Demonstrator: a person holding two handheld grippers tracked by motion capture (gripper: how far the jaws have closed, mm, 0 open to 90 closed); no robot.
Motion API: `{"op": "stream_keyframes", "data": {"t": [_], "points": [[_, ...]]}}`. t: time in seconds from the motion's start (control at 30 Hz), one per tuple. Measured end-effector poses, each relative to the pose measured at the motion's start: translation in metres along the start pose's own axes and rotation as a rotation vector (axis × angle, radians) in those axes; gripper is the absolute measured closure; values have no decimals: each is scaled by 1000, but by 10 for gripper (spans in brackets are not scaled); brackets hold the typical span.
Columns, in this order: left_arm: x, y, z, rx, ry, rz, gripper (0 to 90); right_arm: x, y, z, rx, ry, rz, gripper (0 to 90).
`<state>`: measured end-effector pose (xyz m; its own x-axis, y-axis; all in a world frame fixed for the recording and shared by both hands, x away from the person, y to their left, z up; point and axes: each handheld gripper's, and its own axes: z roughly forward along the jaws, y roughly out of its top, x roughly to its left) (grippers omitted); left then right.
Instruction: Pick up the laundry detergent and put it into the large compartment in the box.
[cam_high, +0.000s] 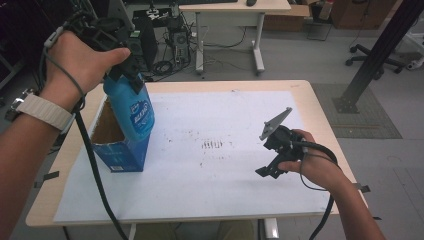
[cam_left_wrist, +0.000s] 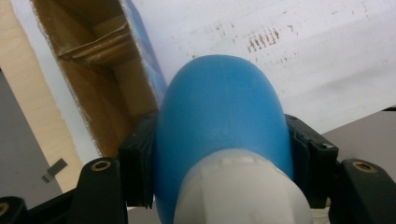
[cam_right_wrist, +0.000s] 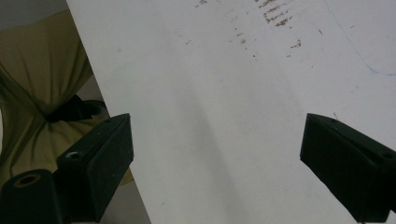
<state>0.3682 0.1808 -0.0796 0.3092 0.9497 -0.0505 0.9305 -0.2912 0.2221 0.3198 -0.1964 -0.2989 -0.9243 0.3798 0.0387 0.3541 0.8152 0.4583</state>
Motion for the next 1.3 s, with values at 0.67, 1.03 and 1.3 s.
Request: {"op": "stream_keyframes", "data": {"t": [0.67, 1.03, 1.3], "points": [[35, 6, -14, -4, 47, -114, 373, -4, -1, 1, 1, 5, 5, 96], [54, 7, -12, -6, 70, -166, 373, -6, -3, 3, 3, 7, 8, 96], [60, 7, -9, -6, 85, -178, 374, -6, -2, 3, 2, 8, 10, 95]]}}
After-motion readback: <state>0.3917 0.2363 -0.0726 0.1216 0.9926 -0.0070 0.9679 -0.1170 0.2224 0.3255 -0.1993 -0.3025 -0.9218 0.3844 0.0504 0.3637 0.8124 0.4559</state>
